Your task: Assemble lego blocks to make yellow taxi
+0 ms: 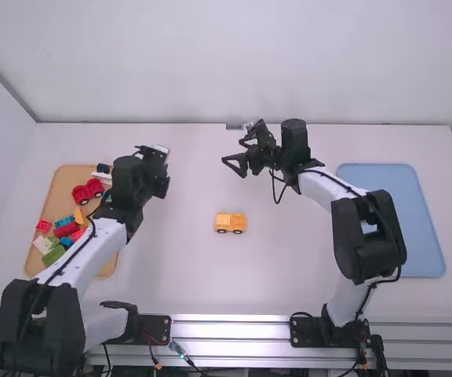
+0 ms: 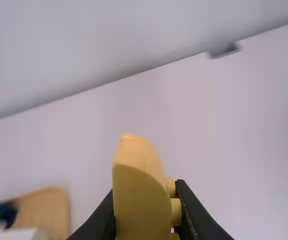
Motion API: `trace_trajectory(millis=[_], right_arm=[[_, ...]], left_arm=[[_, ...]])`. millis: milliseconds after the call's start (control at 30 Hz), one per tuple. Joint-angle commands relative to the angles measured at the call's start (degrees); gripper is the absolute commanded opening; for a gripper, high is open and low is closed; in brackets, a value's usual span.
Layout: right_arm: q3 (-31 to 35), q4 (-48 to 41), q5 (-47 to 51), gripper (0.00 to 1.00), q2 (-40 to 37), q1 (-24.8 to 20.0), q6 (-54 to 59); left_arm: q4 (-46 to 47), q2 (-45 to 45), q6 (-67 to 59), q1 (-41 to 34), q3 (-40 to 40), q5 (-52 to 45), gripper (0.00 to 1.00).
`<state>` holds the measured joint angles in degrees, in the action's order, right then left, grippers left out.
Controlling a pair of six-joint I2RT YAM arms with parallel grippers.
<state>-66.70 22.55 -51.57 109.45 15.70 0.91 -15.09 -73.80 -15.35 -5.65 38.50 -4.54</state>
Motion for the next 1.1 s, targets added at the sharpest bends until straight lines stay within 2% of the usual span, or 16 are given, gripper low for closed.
trace_trajectory(millis=[0,100,233,367,533,767,1000,1067], right_arm=[[-0.8,3.2,-15.9,0.99,2.7,0.1,-9.9],[-0.8,4.1,-17.4,0.98,4.2,1.0,-9.3],[-0.8,4.4,-14.6,0.93,5.2,3.3,-8.6],[-0.8,5.6,-14.6,0.84,5.2,5.2,-8.6],[-0.8,7.4,-10.7,0.8,5.2,6.7,-9.9],[-0.8,8.2,-6.1,0.72,5.2,8.1,-11.2],[-0.8,8.3,-3.7,0.7,5.2,8.0,-12.5],[-0.8,8.6,-3.6,0.66,5.2,8.1,-12.7]], left_arm=[[-2.4,0.5,-4.0,-2.3,-2.0,-5.2,0.02],[-5.5,-1.1,-4.0,-3.1,-2.5,-7.5,0.02],[-12.6,-6.7,-5.0,-3.4,-2.5,-18.7,0.02],[-18.5,-11.8,-2.1,-4.1,-2.4,-18.7,0.02],[-24.4,-16.9,-2.4,-7.0,-2.4,-18.5,0.02],[-29.1,-17.8,1.0,-9.4,-2.4,-14.3,0.02],[-31.4,-17.8,4.4,-9.3,-2.4,-17.0,0.02],[-32.3,-17.8,5.0,-9.5,-2.4,-18.9,0.02]])
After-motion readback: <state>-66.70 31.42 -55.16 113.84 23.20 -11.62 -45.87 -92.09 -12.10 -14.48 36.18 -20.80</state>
